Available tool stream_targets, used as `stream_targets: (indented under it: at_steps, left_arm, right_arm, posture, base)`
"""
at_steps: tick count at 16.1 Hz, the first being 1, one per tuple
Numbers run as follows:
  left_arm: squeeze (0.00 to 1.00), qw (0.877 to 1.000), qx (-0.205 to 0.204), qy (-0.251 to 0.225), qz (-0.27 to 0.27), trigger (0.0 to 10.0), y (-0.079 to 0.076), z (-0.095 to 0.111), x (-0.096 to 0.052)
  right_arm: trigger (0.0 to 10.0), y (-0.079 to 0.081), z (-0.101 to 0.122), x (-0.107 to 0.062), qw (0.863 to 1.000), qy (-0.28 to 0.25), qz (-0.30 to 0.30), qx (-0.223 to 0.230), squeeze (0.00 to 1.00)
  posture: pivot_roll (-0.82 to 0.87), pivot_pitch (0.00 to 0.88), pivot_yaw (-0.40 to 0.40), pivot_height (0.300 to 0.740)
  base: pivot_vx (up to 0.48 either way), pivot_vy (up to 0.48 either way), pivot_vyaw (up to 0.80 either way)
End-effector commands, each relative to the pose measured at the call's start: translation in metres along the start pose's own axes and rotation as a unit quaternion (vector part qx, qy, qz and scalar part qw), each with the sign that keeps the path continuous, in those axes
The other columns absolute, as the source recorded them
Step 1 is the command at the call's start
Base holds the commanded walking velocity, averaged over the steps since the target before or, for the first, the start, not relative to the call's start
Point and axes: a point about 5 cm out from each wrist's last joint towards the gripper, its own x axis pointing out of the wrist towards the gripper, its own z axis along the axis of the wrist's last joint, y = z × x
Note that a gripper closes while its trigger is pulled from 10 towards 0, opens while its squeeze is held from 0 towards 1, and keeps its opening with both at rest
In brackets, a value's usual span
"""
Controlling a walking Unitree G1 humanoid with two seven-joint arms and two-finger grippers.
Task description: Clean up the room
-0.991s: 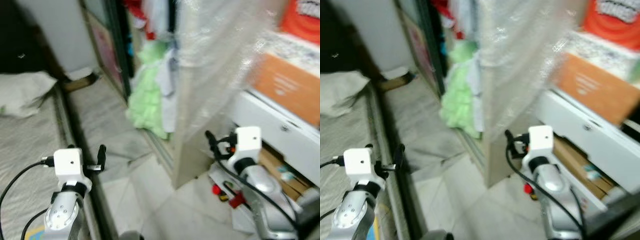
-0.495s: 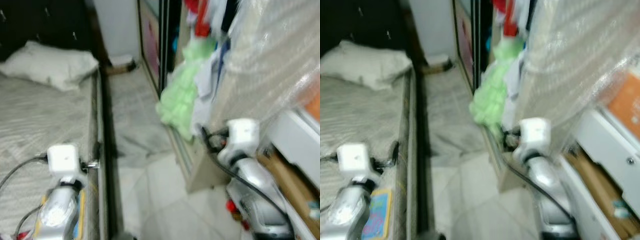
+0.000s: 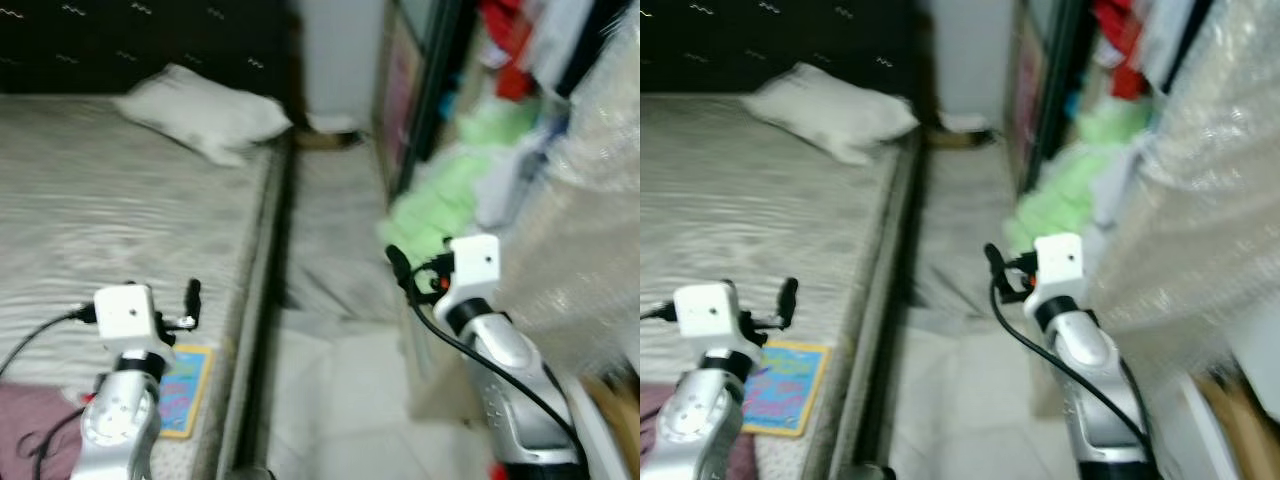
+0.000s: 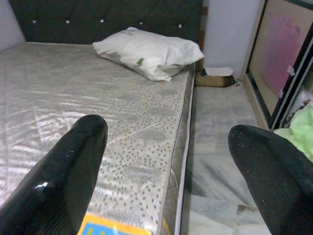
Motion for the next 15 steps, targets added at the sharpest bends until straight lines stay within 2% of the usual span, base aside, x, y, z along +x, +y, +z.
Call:
stream_targets:
  at_steps: [1, 5, 15]
  left_arm:
    - [0.0, 1.0, 0.001, 0.002, -0.001, 10.0, 0.0, 0.001, 0.001]
    - [0.0, 1.0, -0.005, 0.004, -0.005, 10.0, -0.001, 0.001, 0.002]
    - [0.0, 1.0, -0.022, 0.001, -0.017, 10.0, -0.007, 0.003, 0.006]
  right_arm:
    - [10.0, 0.0, 0.001, 0.0, 1.0, -0.003, 0.009, 0.004, 0.0]
    - [10.0, 0.003, 0.002, 0.003, 0.999, -0.004, 0.037, 0.004, 0.0]
    - [10.0, 0.002, 0.005, 0.013, 0.998, -0.016, 0.053, 0.005, 0.0]
  posture:
    - [-0.09, 0.0, -0.005, 0.74]
    - [-0.1, 0.0, -0.006, 0.74]
    - [-0.1, 0.0, -0.007, 0.74]
  base:
    - [0.0, 0.0, 0.8]
    - [0.0, 0.0, 0.8]
    - [0.0, 0.0, 0.8]
